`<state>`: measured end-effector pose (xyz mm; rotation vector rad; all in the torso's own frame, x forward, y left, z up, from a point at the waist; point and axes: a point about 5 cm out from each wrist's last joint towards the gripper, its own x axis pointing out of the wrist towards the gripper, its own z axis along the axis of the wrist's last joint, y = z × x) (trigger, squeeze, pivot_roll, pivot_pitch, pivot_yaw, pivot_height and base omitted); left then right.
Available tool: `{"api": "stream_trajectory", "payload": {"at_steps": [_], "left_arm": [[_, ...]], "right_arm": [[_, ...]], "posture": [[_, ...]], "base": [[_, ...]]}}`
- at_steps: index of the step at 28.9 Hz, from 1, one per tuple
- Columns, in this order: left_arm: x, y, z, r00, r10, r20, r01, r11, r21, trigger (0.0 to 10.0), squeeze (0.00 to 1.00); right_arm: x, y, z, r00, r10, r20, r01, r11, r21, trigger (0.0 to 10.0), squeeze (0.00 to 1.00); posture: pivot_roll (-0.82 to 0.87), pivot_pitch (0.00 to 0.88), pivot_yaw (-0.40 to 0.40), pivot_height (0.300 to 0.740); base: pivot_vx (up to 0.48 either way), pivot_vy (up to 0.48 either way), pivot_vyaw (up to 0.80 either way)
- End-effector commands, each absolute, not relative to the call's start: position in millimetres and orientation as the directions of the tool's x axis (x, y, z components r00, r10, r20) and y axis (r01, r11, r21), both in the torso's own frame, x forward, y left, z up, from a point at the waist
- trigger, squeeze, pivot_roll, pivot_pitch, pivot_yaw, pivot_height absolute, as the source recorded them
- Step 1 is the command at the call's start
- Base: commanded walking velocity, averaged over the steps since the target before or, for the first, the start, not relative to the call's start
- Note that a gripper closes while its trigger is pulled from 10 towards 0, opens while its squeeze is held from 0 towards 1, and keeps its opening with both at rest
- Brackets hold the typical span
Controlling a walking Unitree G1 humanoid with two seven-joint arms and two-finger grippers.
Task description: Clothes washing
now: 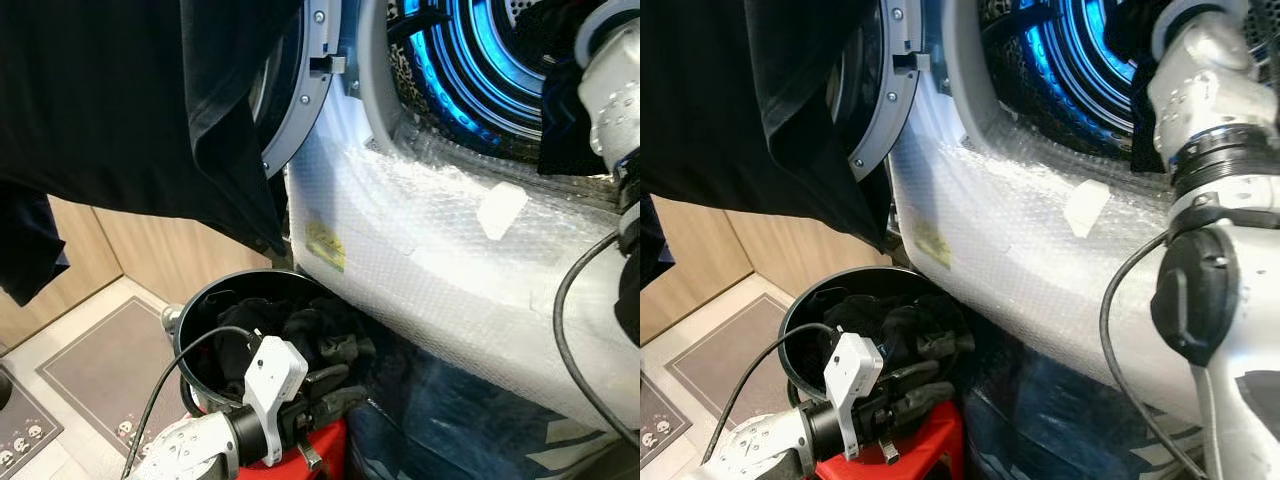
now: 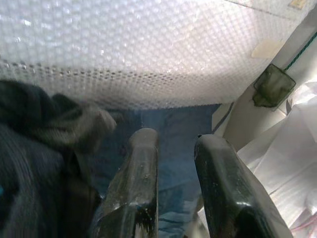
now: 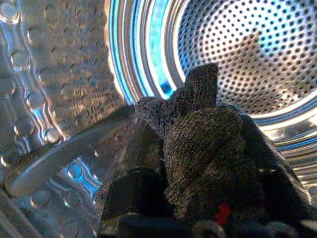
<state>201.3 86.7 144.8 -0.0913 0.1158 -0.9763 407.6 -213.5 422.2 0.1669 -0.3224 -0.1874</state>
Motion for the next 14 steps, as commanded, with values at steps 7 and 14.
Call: {"api": "stream_trajectory", "payload": {"at_steps": [7,14], "left_arm": [[177.3,76.8,152.0,0.546,-0.837,-0.021,0.815,0.537,-0.22,10.0,0.0],[159.2,73.5,149.3,0.567,-0.823,-0.033,0.782,0.551,-0.293,10.0,0.0]], "right_arm": [[400.2,-235.2,430.2,0.897,-0.306,0.318,0.235,0.941,0.242,10.0,0.0],[395.0,-257.7,424.1,0.847,-0.454,0.276,0.382,0.882,0.278,10.0,1.0]], "posture": [[0.03,0.157,-0.123,0.74],[0.03,0.216,-0.141,0.74]], "base": [[0.0,0.0,0.0],[0.0,0.0,0.0]]}}
